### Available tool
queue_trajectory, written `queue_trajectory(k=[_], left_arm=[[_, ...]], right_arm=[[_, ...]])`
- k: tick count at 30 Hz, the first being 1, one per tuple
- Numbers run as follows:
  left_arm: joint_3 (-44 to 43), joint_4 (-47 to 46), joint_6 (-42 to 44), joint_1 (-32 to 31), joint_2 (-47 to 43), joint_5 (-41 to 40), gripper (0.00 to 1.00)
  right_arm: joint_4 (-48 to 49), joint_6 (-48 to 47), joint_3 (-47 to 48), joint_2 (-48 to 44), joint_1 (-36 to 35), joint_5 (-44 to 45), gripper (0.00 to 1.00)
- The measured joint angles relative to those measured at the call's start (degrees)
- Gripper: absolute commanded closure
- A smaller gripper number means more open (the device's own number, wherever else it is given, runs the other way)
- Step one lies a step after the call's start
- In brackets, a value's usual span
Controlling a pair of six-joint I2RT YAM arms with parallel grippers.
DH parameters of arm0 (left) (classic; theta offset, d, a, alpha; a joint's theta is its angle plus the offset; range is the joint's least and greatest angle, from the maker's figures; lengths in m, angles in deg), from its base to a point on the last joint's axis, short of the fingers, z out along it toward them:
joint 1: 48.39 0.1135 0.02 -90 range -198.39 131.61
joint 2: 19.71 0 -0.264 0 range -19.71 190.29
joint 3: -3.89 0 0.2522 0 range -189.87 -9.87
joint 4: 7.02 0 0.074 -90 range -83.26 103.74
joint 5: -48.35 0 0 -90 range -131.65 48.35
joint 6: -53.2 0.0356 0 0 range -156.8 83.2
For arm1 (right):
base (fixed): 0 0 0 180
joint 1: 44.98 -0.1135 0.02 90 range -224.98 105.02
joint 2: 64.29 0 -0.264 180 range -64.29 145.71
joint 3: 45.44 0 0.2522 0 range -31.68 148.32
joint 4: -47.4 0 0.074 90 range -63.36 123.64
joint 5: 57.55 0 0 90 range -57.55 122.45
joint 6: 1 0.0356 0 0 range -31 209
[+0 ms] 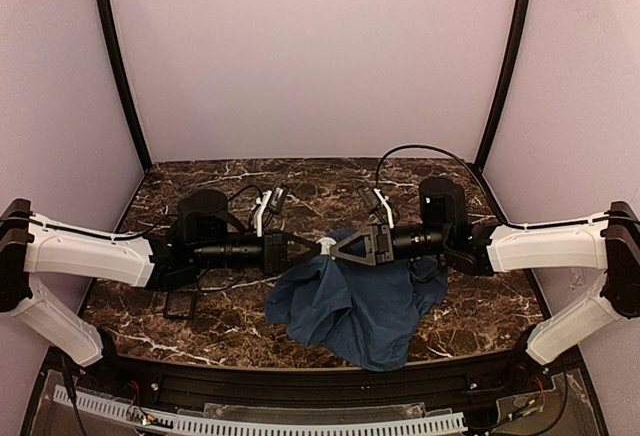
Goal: Remove the brooch from the garment
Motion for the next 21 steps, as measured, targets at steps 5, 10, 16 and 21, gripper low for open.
queue_trajectory(k=[5, 10, 16, 21], left_arm=[[0.0, -0.1, -0.2, 0.0, 0.0, 0.3, 0.99], [0.0, -0.1, -0.2, 0.0, 0.0, 0.4, 0.99], [0.0, 0.2, -0.4, 0.2, 0.1, 0.3, 0.81], [-0.1, 0.9, 0.6, 0.2, 0.3, 1.0, 0.23]], right_arm=[[0.2, -0.5, 0.2, 0.0, -0.6, -0.5, 0.73], [1.1, -0.4, 0.3, 0.2, -0.7, -0.9, 0.87], [2.9, 0.0, 0.3, 1.0, -0.9, -1.7, 1.0], [3.6, 0.1, 0.3, 1.2, -1.2, -1.2, 1.0]])
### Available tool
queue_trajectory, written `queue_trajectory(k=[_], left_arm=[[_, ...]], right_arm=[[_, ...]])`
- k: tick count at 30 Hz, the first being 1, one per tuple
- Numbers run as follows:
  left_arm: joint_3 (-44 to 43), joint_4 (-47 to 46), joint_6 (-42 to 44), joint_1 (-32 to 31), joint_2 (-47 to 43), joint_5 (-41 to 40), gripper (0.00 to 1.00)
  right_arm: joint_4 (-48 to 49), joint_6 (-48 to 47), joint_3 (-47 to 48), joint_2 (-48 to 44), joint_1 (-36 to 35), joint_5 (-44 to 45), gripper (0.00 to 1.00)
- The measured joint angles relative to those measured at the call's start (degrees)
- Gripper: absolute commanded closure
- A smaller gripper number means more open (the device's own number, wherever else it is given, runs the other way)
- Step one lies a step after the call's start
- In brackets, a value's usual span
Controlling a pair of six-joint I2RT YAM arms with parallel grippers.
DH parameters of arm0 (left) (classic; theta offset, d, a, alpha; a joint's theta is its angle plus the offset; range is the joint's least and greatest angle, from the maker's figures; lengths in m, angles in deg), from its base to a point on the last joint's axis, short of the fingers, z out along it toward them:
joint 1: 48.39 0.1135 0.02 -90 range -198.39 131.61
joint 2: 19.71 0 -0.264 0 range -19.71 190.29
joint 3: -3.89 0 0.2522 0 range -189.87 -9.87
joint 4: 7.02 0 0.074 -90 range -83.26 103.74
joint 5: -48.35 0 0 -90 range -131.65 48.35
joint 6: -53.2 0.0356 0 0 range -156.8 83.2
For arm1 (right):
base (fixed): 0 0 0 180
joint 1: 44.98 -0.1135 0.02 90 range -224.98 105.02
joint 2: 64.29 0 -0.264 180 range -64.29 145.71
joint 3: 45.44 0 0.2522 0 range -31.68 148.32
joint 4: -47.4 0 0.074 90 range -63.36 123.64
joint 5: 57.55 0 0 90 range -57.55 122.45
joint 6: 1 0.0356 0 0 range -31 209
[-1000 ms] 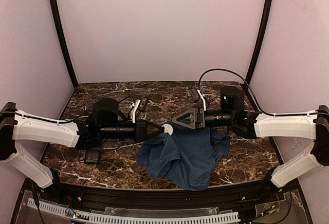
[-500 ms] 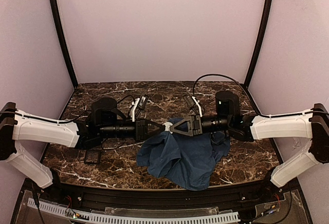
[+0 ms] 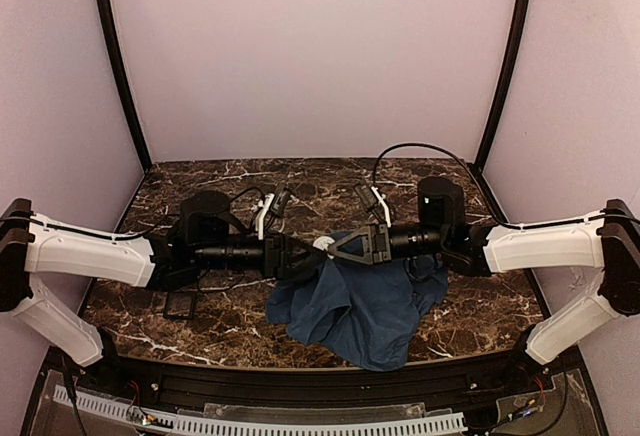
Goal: Remove the brooch from the garment
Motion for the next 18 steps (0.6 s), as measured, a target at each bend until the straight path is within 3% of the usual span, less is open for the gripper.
queue_trajectory(k=[5, 13, 15, 18], left_arm=[[0.0, 2.7, 2.8, -0.2, -0.1, -0.2, 0.07], [-1.0, 9.2, 7.6, -1.2, 0.0, -0.9, 0.06], [-2.2, 10.4, 8.6, -1.8, 0.5, -1.4, 0.1], [-3.0, 11.5, 9.9, -2.2, 0.7, -2.3, 0.38]], right_arm=[[0.0, 0.0, 0.0, 0.0, 0.0, 0.9, 1.0], [0.0, 0.0, 0.7, 1.1, 0.0, 1.1, 1.0], [0.0, 0.0, 0.9, 1.4, 0.0, 1.2, 1.0], [0.0, 0.0, 1.0, 1.5, 0.0, 1.3, 1.0]])
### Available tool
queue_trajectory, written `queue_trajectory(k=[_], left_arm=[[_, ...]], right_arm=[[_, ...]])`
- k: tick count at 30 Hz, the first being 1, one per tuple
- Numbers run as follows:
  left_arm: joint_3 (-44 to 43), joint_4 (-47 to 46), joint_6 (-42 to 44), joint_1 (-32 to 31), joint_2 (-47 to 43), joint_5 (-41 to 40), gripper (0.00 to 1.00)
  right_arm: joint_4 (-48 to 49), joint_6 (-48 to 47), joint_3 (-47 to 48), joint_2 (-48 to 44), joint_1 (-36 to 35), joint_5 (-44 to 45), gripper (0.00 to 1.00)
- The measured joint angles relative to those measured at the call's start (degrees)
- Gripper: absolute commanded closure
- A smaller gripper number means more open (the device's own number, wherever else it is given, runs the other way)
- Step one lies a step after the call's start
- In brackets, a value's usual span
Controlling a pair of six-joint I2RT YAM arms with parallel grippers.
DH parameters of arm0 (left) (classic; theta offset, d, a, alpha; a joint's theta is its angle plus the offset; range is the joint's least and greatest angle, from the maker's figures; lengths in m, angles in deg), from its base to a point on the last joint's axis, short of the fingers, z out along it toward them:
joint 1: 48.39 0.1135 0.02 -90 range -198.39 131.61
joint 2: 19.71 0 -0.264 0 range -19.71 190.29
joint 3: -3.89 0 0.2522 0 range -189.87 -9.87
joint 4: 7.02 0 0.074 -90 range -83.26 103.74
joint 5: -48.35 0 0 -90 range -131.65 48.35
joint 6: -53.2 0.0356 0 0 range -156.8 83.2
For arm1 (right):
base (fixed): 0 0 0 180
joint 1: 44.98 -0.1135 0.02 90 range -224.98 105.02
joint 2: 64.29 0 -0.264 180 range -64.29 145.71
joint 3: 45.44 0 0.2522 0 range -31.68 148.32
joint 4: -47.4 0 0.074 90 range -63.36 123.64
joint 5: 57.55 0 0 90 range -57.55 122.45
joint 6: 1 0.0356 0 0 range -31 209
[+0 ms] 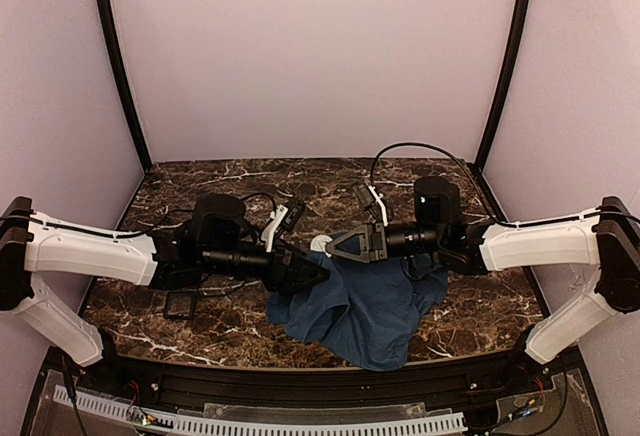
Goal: Remove the brooch from the garment
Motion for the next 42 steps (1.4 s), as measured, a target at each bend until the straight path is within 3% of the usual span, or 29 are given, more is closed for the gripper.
queue_trajectory(k=[8, 12, 26, 42], left_arm=[[-0.7, 2.4, 1.4, 0.0, 1.2, -1.7, 0.87], [-0.7, 2.5, 1.6, 0.0, 1.2, -2.0, 0.99], [-0.7, 2.6, 0.7, 0.0, 1.2, -2.6, 0.99], [-0.7, 1.7, -1.0, 0.0, 1.2, -3.5, 0.99]], right_arm=[[0.3, 0.0, 0.2, 0.5, 0.0, 0.0, 1.0], [0.4, 0.2, 0.3, 1.0, 0.0, 0.0, 1.0], [-1.0, -3.4, 0.3, 0.5, 0.0, 1.2, 1.0], [-16.3, -13.6, 1.6, -4.7, -0.7, 9.1, 1.0]])
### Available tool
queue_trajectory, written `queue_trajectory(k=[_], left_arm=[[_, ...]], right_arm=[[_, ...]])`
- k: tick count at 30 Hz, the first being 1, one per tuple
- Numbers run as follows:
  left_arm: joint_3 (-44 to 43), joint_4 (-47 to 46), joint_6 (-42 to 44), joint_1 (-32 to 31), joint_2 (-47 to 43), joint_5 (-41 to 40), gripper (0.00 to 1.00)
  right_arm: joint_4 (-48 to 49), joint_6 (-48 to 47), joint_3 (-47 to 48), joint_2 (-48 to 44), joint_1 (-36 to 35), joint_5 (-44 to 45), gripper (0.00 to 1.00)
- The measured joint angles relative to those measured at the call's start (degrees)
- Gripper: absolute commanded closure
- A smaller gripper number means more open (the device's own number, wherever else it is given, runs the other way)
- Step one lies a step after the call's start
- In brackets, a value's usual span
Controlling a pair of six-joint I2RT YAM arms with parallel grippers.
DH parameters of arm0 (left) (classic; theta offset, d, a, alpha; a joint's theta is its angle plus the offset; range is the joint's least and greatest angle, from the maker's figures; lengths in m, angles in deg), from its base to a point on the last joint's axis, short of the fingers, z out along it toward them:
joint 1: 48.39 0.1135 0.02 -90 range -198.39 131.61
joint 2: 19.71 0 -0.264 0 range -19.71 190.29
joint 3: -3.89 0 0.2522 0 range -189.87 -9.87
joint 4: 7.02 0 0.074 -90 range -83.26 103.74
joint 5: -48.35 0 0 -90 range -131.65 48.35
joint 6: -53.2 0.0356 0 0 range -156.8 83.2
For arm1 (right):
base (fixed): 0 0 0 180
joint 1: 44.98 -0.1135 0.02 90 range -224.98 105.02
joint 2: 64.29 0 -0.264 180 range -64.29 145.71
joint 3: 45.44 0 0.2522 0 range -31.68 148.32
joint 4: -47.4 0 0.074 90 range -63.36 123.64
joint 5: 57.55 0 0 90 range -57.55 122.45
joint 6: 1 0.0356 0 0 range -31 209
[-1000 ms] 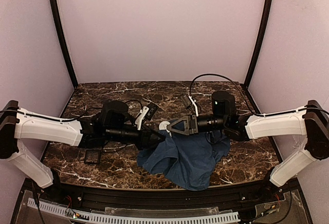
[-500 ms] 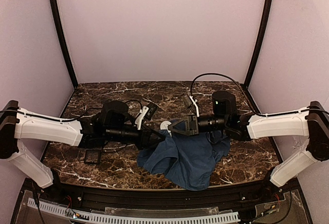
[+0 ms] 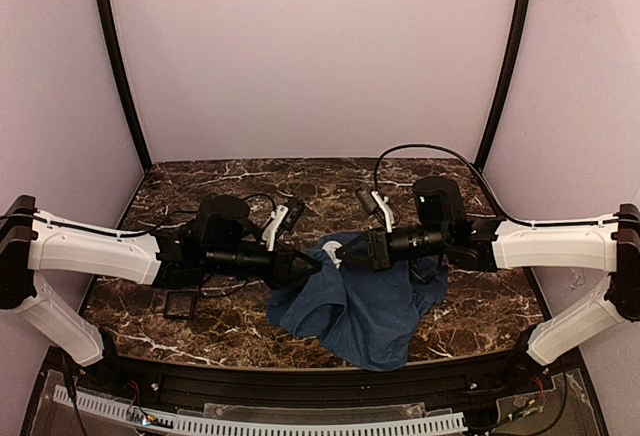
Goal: Remove the brooch from the garment
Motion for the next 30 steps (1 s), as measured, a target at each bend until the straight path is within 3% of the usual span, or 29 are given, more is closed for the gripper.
queue_trajectory(k=[11, 12, 14, 16, 18, 20, 25, 30], left_arm=[[1.2, -0.8, -1.2, 0.5, 0.0, -1.3, 0.97], [1.3, -0.9, -1.3, 0.7, 0.0, -1.4, 0.93], [1.7, -1.0, -2.0, 0.9, 0.0, -1.7, 0.72], [2.8, -1.5, -2.9, 1.1, -0.3, -2.1, 0.41], [4.3, -1.6, -3.0, 1.2, -1.0, -2.4, 0.24], [5.6, -1.3, -3.4, 1.4, -2.5, -2.8, 0.14], [6.8, 1.1, -3.0, 2.4, -10.4, -4.3, 0.06], [5.0, 3.4, -1.4, 3.5, -16.3, -1.8, 0.09]], right_arm=[[-3.2, -1.0, 0.1, -1.2, -0.3, 3.5, 1.0], [-3.3, -0.9, 0.1, -1.4, -0.4, 4.0, 1.0], [-3.4, -0.6, 0.1, -1.8, -0.4, 5.0, 1.0], [-3.3, 0.0, 0.1, -2.5, -0.4, 5.9, 1.0], [-3.0, 0.4, 0.1, -3.4, -0.4, 6.0, 1.0], [-2.3, 0.9, 0.1, -4.3, -0.4, 5.6, 1.0], [-0.3, 1.7, 0.6, -5.5, -0.4, 1.9, 1.0], [1.0, 2.3, 2.5, -5.2, -0.5, -4.3, 1.0]])
